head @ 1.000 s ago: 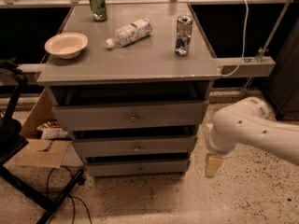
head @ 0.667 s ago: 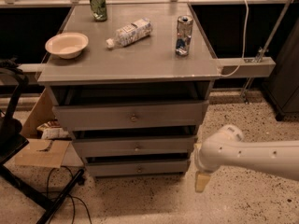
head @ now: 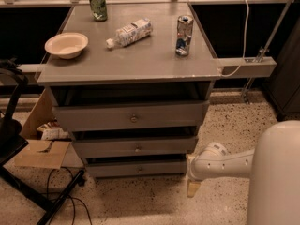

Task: Open bottom drawer

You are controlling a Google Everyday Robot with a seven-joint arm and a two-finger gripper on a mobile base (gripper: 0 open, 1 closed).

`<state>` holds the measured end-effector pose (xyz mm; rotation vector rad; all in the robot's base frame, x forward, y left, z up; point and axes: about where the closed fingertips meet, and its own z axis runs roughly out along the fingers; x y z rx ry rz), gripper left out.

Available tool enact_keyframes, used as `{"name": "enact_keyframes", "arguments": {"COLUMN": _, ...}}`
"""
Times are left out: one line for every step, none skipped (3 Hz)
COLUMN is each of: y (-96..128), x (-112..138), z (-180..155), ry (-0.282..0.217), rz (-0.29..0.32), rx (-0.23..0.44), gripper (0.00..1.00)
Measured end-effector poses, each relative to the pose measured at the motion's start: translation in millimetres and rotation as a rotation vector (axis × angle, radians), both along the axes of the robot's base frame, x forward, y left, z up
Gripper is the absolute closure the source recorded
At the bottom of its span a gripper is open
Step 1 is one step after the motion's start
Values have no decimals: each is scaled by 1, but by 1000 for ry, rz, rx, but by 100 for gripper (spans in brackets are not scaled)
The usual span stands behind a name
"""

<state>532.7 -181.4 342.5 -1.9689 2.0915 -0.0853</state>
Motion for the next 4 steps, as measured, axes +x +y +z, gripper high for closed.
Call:
{"name": "enact_keyframes", "arguments": {"y": 6, "x": 5, "z": -8, "ry": -10, "rz": 15, "rx": 1, "gripper": 0}}
{"name": "enact_keyframes", "arguments": {"y": 25, "x": 10, "z": -52, "ry": -1, "rz": 46, "rx": -8, "gripper": 0}}
{"name": "enact_keyframes", "arguments": {"y": 48, "x": 22, "z": -103, "ry": -16, "rz": 85, "rx": 12, "gripper": 0}}
{"name": "enact_keyframes", "arguments": {"y": 59, "x": 41, "z": -138, "ry": -45, "rz": 91, "rx": 31, "gripper": 0}}
